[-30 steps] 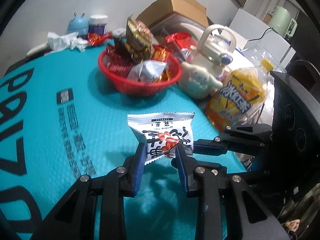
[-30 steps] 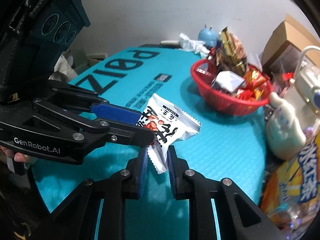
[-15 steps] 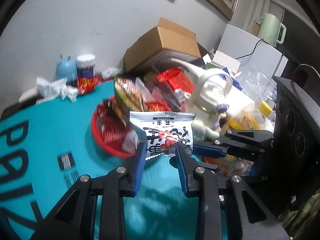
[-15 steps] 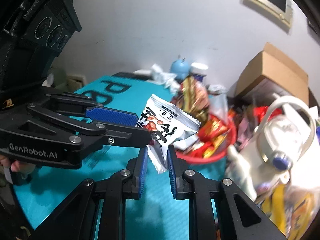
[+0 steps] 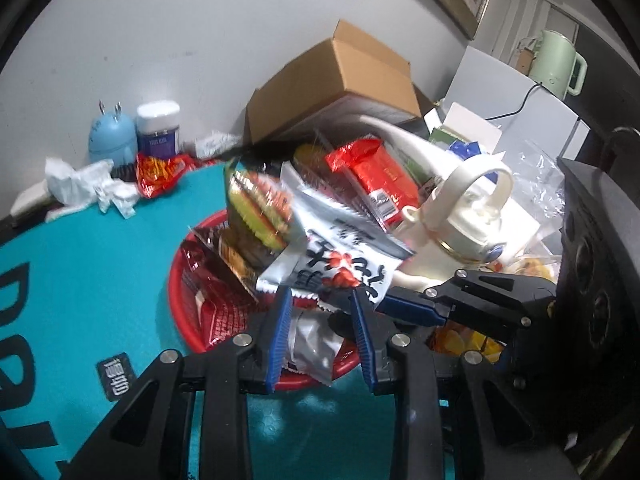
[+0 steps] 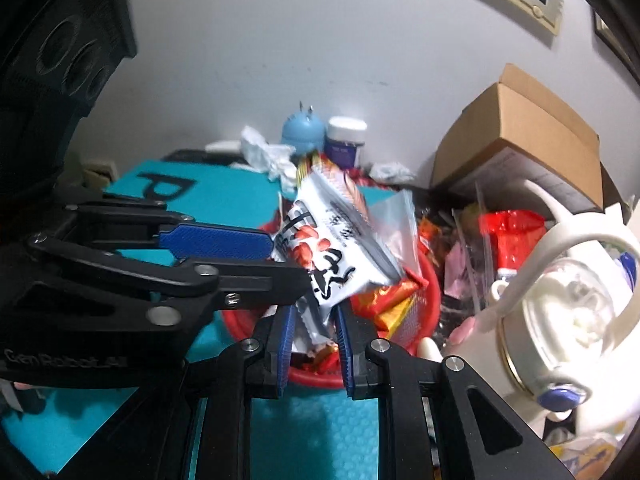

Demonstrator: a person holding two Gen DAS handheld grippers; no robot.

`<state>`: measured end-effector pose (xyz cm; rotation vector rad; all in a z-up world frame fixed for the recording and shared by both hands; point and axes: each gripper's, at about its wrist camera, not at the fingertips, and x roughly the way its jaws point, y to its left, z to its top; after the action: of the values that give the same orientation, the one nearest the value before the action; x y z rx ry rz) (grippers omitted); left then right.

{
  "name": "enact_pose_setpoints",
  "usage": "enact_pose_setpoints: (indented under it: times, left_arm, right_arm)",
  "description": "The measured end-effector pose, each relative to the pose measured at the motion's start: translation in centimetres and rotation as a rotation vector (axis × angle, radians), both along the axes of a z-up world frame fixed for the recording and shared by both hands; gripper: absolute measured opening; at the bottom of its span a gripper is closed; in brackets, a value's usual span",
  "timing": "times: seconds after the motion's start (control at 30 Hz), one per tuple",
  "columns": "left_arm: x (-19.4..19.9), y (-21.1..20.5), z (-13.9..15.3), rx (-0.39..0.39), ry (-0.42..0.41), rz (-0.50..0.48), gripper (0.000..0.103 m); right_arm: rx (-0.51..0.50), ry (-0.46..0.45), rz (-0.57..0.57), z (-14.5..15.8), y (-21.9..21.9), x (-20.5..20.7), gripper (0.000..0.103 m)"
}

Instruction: Organize snacks

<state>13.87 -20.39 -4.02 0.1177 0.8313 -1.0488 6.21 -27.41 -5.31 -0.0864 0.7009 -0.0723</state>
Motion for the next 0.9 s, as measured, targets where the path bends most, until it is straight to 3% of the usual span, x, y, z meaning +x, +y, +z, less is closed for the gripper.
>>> enact_pose_setpoints:
  times: [0.13,0.27,0.33,0.4,0.67,0.8,0.9]
  left_arm:
    - [0.9,0.1,-1.0,0.001,0.043,0.029,0.030]
    - [1.1,0.2,-1.4,-0.003,0.070,0.043,0.030]
    - [1.0,0.3,-1.5,-0.003,0.071,0.045,0.030]
    - [0.9,0.5,-1.4,-0.007,0.075,0.050,0.030]
    - [0.4,1.4,-0.9,-0.014,0.069,0.073,0.030]
    - [0.2,1.8,-0.7,-0.012,0.061,0.080,0.030]
    - [0.0,2.0,-0.6,-0.008,0.052,0.090,0.030]
  right_arm:
    - [0.063,0.026,-0.013,-0.7,-0.9,0.4,0.021]
    - [0.054,0.031,-0.020,-0.9,-0.8,0.3,0.028]
    - [0.056,0.018,-0.018,-0.7,-0.7,0.0,0.047]
    - [0.059,0.010,-0.013,-0.5,-0.6,-0.4,0.053]
    - [0.131,-0.017,-0.037,0.1,-1.5,-1.1,0.051]
    - [0.181,-0.021,-0.058,0.2,-2.1,-1.2,0.026]
    - [0.185,-0.017,-0.072,-0.1,-2.2,-1.1,0.020]
